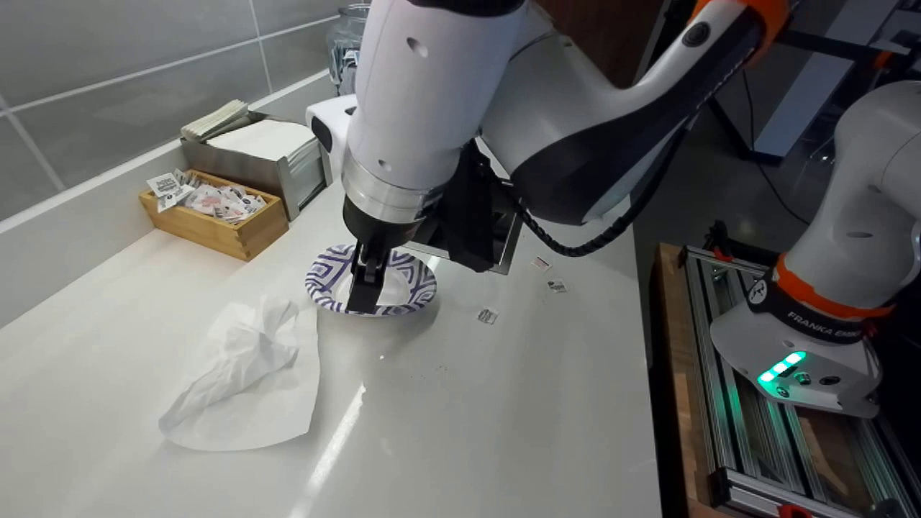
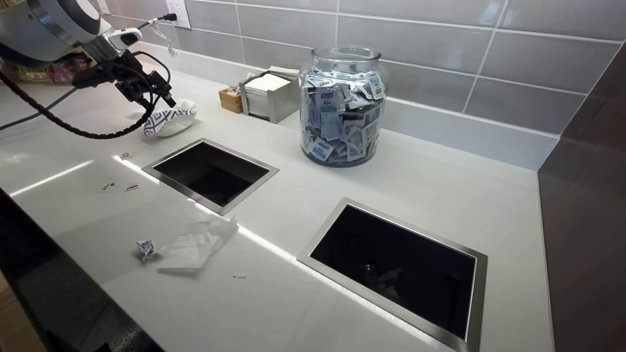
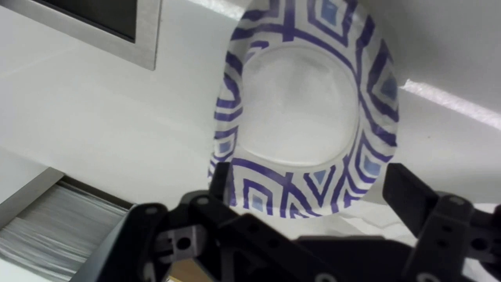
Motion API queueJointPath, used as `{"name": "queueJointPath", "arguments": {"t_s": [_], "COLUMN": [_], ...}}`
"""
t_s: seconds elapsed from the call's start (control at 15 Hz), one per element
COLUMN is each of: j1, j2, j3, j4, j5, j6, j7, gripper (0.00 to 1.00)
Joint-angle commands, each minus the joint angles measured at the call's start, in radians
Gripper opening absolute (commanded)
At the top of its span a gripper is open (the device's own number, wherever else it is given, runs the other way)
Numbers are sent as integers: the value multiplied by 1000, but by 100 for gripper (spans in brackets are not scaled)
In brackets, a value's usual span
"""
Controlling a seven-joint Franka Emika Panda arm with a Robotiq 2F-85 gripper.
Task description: Crumple up the white plate on all sides
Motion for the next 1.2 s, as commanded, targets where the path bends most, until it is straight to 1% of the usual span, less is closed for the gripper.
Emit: {"name": "queueJointPath", "arguments": {"t_s": [0.0,0.13,0.4,0.47,0.53,0.8,0.87,1.13], "j1": [32,44,71,73,74,63,62,21], "j2": [29,29,30,34,38,44,42,24], "j3": [-26,-37,-63,-67,-72,-80,-87,-60], "j4": [-15,-23,-26,-26,-26,-39,-43,-76], "j5": [111,148,184,192,197,259,274,445], "j6": [24,18,23,31,41,104,123,234], "j7": [-90,-115,-145,-152,-160,-222,-236,-383], "gripper": [100,100,100,75,75,42,35,5]}}
